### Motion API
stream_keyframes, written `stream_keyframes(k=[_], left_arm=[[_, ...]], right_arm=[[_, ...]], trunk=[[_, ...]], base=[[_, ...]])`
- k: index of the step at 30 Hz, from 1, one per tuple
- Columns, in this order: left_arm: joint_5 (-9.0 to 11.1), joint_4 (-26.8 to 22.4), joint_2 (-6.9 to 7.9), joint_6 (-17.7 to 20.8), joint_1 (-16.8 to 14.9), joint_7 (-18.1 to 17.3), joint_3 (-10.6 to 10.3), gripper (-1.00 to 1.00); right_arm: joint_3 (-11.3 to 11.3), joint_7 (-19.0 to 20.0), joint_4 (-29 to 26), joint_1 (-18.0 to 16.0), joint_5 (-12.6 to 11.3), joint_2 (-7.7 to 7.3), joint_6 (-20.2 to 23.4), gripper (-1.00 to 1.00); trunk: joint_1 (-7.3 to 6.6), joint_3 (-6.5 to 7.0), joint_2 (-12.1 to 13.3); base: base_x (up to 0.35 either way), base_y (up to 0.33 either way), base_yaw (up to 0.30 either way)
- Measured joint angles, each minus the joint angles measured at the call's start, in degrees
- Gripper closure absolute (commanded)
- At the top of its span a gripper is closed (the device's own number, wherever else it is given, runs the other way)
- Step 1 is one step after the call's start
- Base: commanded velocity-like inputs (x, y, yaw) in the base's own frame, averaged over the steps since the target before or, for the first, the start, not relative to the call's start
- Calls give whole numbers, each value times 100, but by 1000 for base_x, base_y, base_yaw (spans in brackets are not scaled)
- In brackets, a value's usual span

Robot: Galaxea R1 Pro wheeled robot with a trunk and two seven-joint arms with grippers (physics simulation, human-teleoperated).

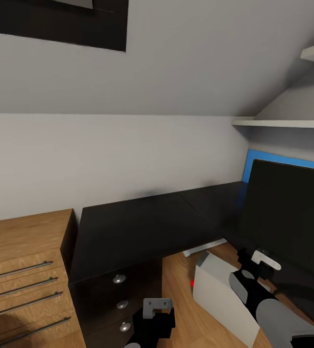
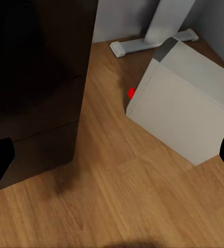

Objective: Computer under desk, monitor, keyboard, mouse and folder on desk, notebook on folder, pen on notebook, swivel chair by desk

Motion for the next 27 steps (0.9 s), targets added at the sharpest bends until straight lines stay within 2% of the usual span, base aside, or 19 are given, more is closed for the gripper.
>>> stream_keyframes(k=[16, 27], left_arm=[[0, 22, -3, -2, 0, -7, 0, -100], [3, 26, 4, -4, 0, -12, -6, -100]], right_arm=[[-5, -3, -4, -1, 26, -4, -20, -100], [-18, -4, -15, -1, 14, -4, -20, -100]], trunk=[[351, -287, -642], [352, -288, -643]], base=[[0, 0, 0], [0, 0, 0]])
